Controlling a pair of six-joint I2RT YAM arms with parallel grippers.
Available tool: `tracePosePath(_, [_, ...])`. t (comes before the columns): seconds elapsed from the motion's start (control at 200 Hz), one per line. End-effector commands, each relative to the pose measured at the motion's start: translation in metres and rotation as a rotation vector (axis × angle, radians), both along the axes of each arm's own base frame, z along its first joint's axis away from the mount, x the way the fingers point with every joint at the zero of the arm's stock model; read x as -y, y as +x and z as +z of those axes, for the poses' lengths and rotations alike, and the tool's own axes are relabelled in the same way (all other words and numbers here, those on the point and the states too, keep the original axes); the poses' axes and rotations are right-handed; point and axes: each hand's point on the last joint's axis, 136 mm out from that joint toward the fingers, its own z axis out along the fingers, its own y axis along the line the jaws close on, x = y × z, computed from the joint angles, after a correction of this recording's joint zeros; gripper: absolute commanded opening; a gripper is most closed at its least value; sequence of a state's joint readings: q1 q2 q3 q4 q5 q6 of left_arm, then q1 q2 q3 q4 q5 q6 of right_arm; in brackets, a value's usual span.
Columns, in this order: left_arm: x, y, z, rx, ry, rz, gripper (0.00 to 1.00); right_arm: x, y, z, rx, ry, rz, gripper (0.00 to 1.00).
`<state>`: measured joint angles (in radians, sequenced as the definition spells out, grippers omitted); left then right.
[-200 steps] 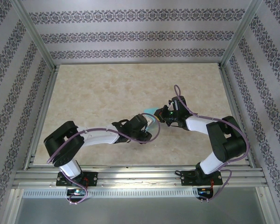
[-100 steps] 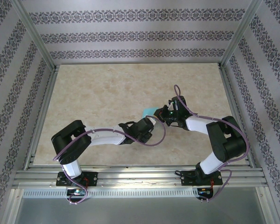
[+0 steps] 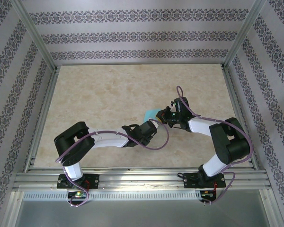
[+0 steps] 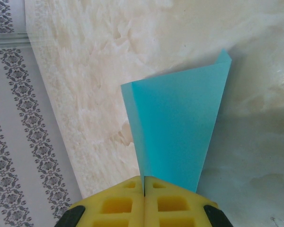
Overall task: Fold a paper plane with a square sheet of paper (pick it up from the middle)
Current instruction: Fold the wing for the fifth time at the center of the table.
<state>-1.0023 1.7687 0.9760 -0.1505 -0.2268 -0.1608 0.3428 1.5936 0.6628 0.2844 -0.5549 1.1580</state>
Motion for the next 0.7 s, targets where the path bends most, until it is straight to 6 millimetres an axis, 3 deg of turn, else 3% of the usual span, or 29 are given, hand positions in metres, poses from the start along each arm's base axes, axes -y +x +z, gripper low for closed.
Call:
tracePosePath(0.0, [0.0037,-0.0007,0.01,0.028,0.004,-0.01,0.42,-0.0013,0.0003,0.0058,0.004,0.016,-0.002,0.0])
tracePosePath(0.265, [0.0054,0.0012,0.0123,0.039,-0.012,-0.004,0.41,-0.0006,-0.0005,0.0029,-0.002,0.016,-0.006,0.0])
tracePosePath(0.694, [0.0065,0.0031,0.0167,0.051,-0.019,-0.002,0.3,-0.0012,-0.0021,-0.0007,-0.013,0.016,-0.003,0.0])
